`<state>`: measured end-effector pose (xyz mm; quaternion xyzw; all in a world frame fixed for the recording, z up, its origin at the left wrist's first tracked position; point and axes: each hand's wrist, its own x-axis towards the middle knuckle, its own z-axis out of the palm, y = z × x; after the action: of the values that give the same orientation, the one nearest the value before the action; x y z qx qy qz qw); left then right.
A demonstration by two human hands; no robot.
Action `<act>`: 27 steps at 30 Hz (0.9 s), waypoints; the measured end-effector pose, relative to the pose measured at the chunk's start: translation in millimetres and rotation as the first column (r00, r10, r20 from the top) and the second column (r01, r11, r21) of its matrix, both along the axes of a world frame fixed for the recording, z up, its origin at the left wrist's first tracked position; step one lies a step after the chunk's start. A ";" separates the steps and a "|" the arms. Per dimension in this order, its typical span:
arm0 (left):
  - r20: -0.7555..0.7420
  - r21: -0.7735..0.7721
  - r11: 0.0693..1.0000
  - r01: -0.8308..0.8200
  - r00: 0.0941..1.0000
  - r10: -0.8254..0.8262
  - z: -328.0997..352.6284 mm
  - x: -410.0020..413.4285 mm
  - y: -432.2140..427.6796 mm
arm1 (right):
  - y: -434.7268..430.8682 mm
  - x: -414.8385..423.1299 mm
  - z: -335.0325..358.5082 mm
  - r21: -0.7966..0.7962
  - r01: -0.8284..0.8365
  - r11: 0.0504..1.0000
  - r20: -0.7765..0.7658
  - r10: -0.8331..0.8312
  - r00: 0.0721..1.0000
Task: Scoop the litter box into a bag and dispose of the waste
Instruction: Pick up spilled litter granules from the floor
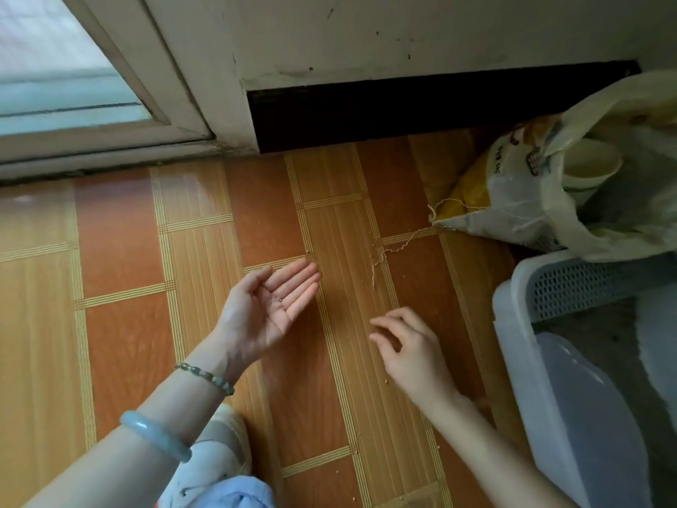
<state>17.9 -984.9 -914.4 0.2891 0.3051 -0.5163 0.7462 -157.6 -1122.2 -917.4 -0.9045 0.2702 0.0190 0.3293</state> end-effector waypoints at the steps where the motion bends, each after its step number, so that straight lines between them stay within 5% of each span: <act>1: -0.001 0.004 1.000 0.008 1.000 -0.008 -1.1 -1.0 -0.5 | 4.6 1.0 -1.8 -0.011 -0.034 0.999 0.015 0.034 0.999; 10: -0.001 0.006 0.999 0.039 0.999 -0.039 -4.3 -5.7 -0.6 | 16.9 2.6 -14.4 -0.047 -0.086 0.995 0.088 0.090 0.992; 18: -0.025 0.008 0.999 0.040 0.999 -0.040 -4.6 -7.1 0.6 | -17.2 28.7 -8.2 -0.023 0.154 0.988 0.118 -0.151 0.981; 27: -0.022 0.024 0.997 0.070 0.997 -0.070 -1.9 -7.8 -3.1 | -22.8 56.1 -22.0 -0.135 0.067 0.989 0.169 -0.044 0.985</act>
<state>10.0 -987.9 -916.3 0.3034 0.3093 -0.5413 0.7206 -101.5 -1145.0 -939.4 -0.9159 0.2678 -0.0844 0.2867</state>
